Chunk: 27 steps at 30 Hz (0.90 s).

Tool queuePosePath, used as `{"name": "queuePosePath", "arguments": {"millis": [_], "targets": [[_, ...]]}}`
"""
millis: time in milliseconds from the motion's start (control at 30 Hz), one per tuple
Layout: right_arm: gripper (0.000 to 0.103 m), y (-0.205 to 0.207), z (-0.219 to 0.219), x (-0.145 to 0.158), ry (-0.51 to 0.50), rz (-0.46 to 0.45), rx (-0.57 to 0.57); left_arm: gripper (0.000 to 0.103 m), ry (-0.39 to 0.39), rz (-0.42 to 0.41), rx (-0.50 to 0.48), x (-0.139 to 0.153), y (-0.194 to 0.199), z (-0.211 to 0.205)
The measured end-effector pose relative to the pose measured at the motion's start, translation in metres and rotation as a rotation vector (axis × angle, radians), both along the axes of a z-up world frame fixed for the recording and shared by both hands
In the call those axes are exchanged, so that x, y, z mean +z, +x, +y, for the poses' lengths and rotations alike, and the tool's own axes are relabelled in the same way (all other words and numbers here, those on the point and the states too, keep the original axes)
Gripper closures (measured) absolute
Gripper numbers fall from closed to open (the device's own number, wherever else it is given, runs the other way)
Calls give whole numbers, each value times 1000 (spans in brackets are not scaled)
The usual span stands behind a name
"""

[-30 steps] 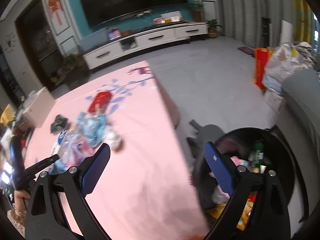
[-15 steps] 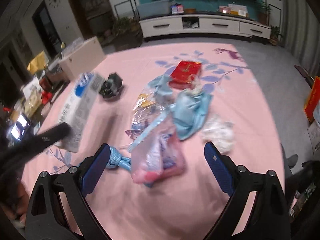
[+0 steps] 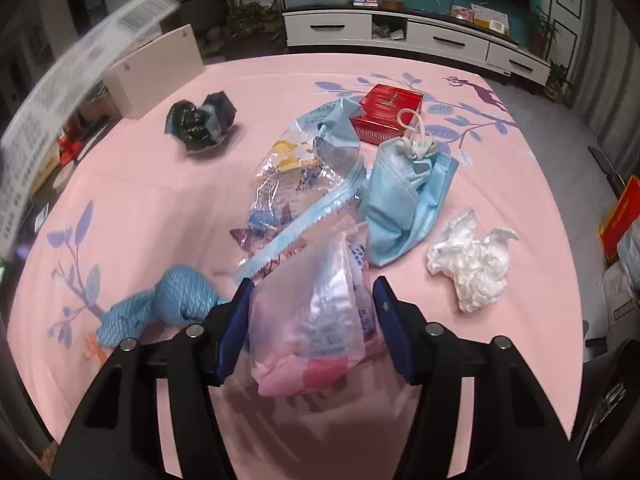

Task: Collect trash
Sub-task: 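Grasp the clear plastic bag with the right tool while the left lifts the box, then carry the white box and clear bag with both tools over the bin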

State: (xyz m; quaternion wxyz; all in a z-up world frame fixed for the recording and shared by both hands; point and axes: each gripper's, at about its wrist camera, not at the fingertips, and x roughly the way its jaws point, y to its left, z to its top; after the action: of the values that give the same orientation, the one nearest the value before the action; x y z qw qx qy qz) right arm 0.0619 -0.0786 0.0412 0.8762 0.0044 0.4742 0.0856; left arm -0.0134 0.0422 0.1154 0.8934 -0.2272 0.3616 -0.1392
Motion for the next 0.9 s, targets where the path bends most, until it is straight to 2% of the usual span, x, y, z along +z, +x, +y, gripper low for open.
{"name": "queuePosePath", "arguments": {"millis": [33, 167, 333, 633, 900], "targets": [[45, -3, -2, 3, 13, -5, -2, 66, -14, -1, -8, 1, -1, -1], [45, -15, -12, 19, 62, -36, -15, 66, 13, -32, -1, 8, -8, -6], [45, -36, -34, 41, 126, -82, -68, 66, -23, -65, -43, 19, -18, -13], [45, -88, -99, 99, 234, -245, -254, 66, -26, -157, -149, 42, -43, -46], [45, -140, -145, 139, 227, -413, -399, 66, -25, -188, -275, 49, -62, -87]]}}
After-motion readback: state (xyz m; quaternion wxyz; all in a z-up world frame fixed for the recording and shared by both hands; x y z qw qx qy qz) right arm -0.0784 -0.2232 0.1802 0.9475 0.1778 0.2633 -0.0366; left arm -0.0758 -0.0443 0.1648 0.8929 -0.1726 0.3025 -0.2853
